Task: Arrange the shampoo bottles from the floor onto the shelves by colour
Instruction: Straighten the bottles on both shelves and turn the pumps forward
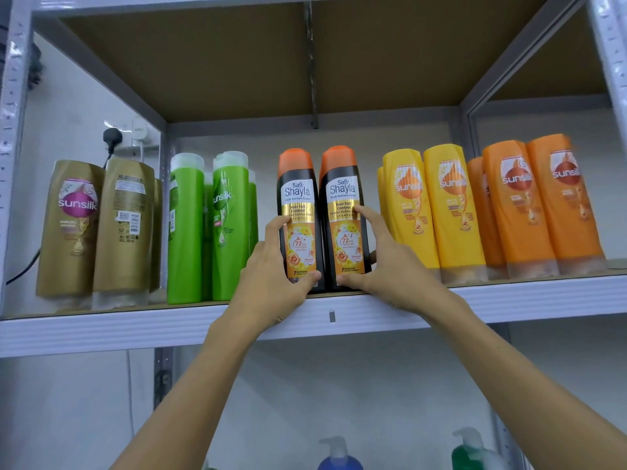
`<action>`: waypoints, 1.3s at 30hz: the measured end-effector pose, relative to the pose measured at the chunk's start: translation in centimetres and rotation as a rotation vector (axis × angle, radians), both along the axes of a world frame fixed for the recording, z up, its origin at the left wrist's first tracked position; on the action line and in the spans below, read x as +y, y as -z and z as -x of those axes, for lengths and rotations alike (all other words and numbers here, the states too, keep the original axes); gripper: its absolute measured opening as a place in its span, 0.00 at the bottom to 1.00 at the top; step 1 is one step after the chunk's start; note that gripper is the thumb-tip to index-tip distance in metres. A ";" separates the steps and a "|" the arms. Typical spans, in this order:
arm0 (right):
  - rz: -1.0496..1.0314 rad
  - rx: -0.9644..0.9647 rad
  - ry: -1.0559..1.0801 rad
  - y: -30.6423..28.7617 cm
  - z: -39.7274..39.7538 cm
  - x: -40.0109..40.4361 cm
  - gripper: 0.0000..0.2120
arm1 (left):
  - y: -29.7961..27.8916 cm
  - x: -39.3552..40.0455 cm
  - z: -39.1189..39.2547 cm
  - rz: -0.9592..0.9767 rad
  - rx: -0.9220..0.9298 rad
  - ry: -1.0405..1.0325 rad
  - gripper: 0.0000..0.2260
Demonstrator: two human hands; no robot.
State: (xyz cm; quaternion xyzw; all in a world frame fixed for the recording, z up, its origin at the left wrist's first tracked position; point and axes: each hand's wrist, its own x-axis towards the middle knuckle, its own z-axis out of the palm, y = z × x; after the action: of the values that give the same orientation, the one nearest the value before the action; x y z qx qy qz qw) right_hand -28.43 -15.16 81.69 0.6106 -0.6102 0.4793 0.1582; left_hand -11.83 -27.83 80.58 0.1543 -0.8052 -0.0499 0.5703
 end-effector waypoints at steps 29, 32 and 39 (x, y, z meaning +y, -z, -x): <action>-0.041 -0.020 -0.007 -0.2 0.0 0.0 0.53 | -0.5 0.7 -0.7 -0.110 -0.045 0.059 0.42; -0.051 -0.014 0.000 -0.3 0.0 0.1 0.53 | -0.4 0.9 -0.7 -0.109 -0.042 0.056 0.42; -0.055 -0.007 0.002 -0.3 0.1 0.0 0.53 | -0.4 1.1 -0.7 -0.080 -0.042 0.037 0.41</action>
State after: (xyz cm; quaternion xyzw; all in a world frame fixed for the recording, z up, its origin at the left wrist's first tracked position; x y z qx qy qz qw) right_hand -28.48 -15.14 81.98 0.6125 -0.6244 0.4643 0.1397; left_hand -11.18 -26.73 80.96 0.1631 -0.8170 -0.0894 0.5459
